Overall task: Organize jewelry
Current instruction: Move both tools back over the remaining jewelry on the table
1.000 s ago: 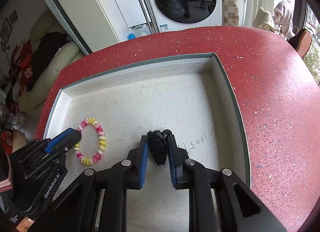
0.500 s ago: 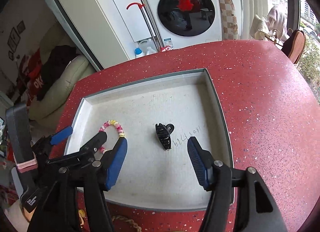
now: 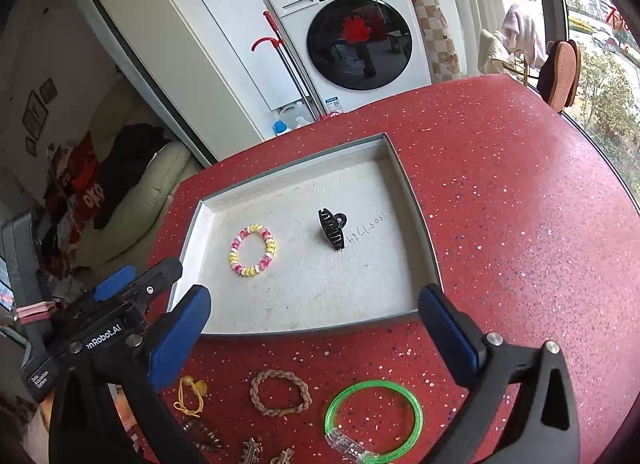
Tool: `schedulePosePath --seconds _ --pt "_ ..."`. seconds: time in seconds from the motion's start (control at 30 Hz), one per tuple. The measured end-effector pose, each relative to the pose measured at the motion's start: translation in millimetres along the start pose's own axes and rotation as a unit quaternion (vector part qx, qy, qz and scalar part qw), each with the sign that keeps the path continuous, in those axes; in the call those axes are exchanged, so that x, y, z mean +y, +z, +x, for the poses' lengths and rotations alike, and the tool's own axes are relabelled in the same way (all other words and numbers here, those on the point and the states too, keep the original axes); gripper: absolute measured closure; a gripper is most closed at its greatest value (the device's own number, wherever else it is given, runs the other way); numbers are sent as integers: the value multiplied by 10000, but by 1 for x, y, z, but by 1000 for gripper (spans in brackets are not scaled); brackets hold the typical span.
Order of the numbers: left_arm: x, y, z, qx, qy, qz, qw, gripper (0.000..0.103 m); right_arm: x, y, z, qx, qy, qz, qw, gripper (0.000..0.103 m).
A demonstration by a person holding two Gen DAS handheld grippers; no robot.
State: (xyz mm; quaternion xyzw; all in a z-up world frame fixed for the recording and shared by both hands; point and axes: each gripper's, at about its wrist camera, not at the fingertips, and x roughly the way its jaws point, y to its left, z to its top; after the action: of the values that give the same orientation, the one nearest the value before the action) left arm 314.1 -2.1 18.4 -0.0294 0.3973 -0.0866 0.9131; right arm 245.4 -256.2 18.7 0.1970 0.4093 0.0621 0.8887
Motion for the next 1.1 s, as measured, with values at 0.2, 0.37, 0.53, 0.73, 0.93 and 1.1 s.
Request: schedulePosePath --seconds 0.2,0.37,0.53,0.73,0.93,1.1 --pt "6 -23 -31 -138 -150 28 9998 0 -5 -15 -23 -240 3 112 9996 0" --pt "10 -48 -48 -76 97 182 9998 0 -9 -27 -41 -476 -4 238 9986 0" --pt "18 -77 -63 -56 353 210 9991 0 -17 -39 -48 -158 -156 290 9993 0" --pt "33 -110 -69 149 644 137 9977 0 -33 -66 -45 260 -267 214 9991 0" --pt "46 -142 -55 678 570 -199 9959 0 -43 -102 -35 649 -567 122 9962 0" --pt "45 -152 -50 865 413 -334 9948 0 -41 -121 -37 663 -806 -134 9944 0"
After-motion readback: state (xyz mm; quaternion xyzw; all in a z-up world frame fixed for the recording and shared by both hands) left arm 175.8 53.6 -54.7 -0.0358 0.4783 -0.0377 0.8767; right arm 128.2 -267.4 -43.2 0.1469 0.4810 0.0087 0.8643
